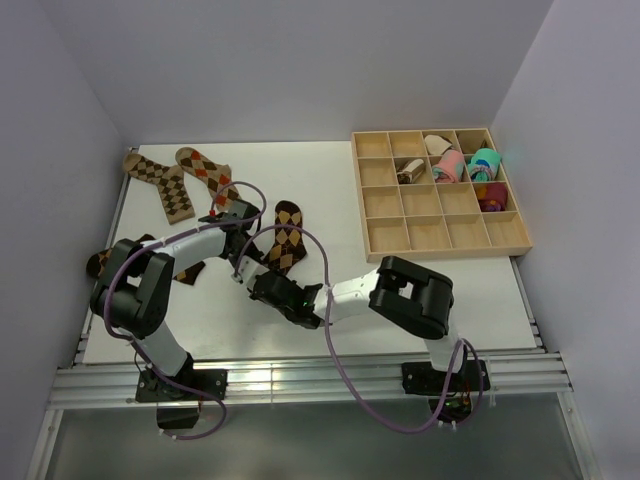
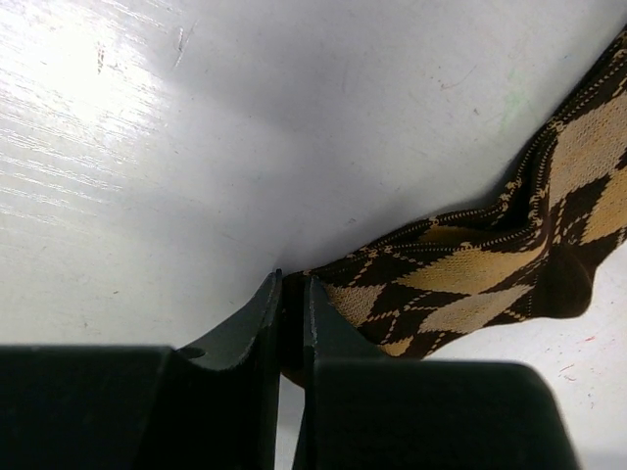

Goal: Roll the socks
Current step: Roll the sock at the center of the board.

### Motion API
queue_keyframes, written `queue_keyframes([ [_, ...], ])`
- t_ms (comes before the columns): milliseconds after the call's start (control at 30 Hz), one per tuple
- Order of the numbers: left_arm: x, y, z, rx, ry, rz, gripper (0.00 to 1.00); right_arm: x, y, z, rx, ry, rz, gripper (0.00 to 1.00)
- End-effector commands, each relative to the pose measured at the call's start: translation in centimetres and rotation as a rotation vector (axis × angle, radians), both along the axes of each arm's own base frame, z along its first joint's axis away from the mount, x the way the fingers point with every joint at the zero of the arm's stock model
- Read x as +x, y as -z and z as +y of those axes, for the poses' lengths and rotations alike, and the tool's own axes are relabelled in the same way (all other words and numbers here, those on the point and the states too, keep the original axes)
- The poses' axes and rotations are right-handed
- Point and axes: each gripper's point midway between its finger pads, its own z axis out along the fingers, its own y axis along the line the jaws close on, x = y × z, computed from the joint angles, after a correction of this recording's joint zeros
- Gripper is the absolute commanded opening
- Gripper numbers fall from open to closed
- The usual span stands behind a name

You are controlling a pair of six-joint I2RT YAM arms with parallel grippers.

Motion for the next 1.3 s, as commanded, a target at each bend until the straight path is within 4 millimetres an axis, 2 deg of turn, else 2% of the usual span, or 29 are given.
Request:
queue_keyframes([
  [0,-1.6,1.4,0.0,0.023,0.043,0.075,0.0,0.6,-0.1,0.5,-0.009,0.021,-0.027,0.26],
  [67,-1.6,1.2,-0.1,0.017,0.043,0.069,0.0,0.4,0.6,0.4,-0.016,0.013,-0.005,0.15],
  [100,-1.5,1.0,-0.1,0.013,0.042,0.062,0.0,0.3,0.9,0.3,-0.018,0.012,0.008,0.04],
  [133,-1.4,0.9,-0.2,0.01,0.038,0.054,0.0,0.0,1.2,0.2,-0.02,0.009,0.031,0.0],
  [300,-0.3,-1.2,-0.2,-0.01,0.013,-0.033,0.16,-1.4,1.4,0.7,0.067,-0.061,0.237,0.0],
  [333,-0.3,-1.5,0.0,-0.01,-0.001,-0.047,0.19,-0.9,1.6,0.1,0.087,-0.033,0.285,0.0],
  [400,0.2,-2.7,0.1,-0.016,-0.017,-0.092,0.28,-1.6,1.2,0.6,0.138,-0.066,0.382,0.0],
  [467,0.4,-3.3,0.4,-0.018,-0.039,-0.124,0.35,-1.3,1.0,0.3,0.19,-0.052,0.466,0.0],
  [533,0.4,-3.9,0.5,-0.034,-0.058,-0.151,0.38,-2.1,0.8,0.5,0.234,-0.079,0.57,0.0],
  [567,0.4,-4.1,0.7,-0.037,-0.067,-0.164,0.43,-1.4,0.8,0.1,0.255,-0.063,0.597,0.0],
  [600,0.7,-5.1,0.7,-0.056,-0.076,-0.201,0.5,-1.5,0.8,0.0,0.271,-0.069,0.627,0.0],
  [633,0.4,-4.8,1.0,-0.062,-0.091,-0.203,0.57,-2.1,0.7,0.2,0.296,-0.085,0.689,0.0],
  [667,0.4,-5.6,1.1,-0.079,-0.102,-0.232,0.65,-1.6,0.4,0.1,0.319,-0.08,0.718,0.0],
  [733,0.2,-5.7,1.4,-0.102,-0.133,-0.257,0.73,-2.3,0.5,0.1,0.351,-0.097,0.817,0.0],
  [767,0.2,-6.0,1.5,-0.115,-0.139,-0.275,0.77,-1.7,0.3,0.1,0.371,-0.092,0.841,0.0],
  [800,0.7,-7.2,1.3,-0.148,-0.14,-0.332,0.78,-1.8,0.2,0.1,0.391,-0.081,0.882,0.0],
  [833,0.2,-6.8,1.4,-0.158,-0.144,-0.335,0.78,-1.9,0.5,0.1,0.401,-0.082,0.92,0.0],
  [867,0.2,-7.7,1.3,-0.184,-0.139,-0.375,0.79,-1.9,0.1,0.0,0.429,-0.1,0.967,0.0],
  [967,-0.1,-8.2,0.9,-0.246,-0.124,-0.441,0.78,-1.9,-0.3,-0.1,0.489,-0.1,1.07,0.0],
  [1067,-0.8,-7.8,0.1,-0.312,-0.098,-0.471,0.77,-1.2,-0.3,-0.4,0.547,-0.063,1.144,0.0],
  [1133,-1.7,-6.8,-0.1,-0.339,-0.083,-0.468,0.78,-0.7,-0.7,-0.6,0.598,-0.048,1.198,0.0],
  [1267,-2.1,-7.0,-0.3,-0.395,-0.095,-0.525,0.78,0.1,0.2,-1.3,0.633,0.015,1.271,0.0],
])
